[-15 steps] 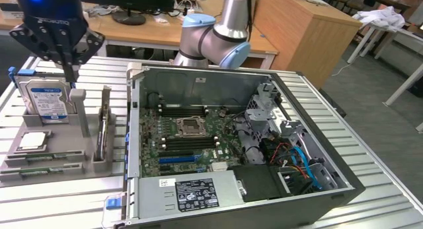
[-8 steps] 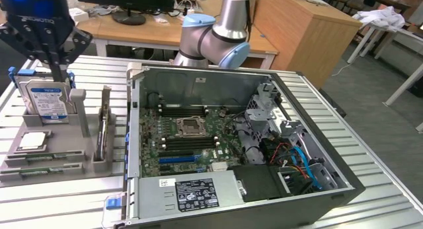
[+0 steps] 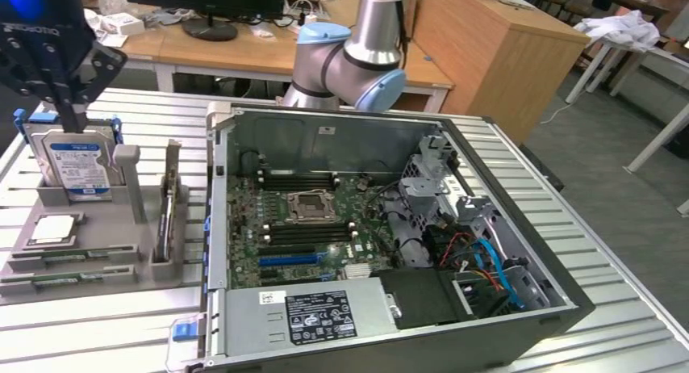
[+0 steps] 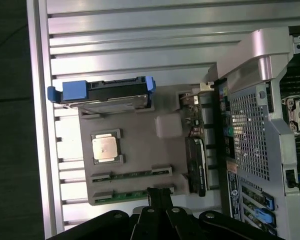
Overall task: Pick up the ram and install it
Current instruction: 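Reach for the ram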
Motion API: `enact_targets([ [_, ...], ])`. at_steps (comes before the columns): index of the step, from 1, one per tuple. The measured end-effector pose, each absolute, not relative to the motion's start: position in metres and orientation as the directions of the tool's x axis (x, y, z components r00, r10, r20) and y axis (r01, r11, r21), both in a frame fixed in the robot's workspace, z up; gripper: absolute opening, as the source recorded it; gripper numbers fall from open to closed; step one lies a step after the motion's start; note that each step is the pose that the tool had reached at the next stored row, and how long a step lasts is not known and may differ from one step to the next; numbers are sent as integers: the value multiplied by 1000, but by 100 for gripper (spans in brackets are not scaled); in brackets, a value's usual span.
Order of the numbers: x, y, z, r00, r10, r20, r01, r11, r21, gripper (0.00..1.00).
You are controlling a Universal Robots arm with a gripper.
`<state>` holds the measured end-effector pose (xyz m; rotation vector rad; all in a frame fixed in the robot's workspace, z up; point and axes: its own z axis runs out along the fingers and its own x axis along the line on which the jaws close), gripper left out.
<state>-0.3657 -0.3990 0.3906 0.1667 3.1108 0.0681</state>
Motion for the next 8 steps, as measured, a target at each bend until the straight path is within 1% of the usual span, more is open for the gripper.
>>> enact_targets([
  [8, -377, -399, 390, -994, 107, -23, 106, 993, 45, 11],
])
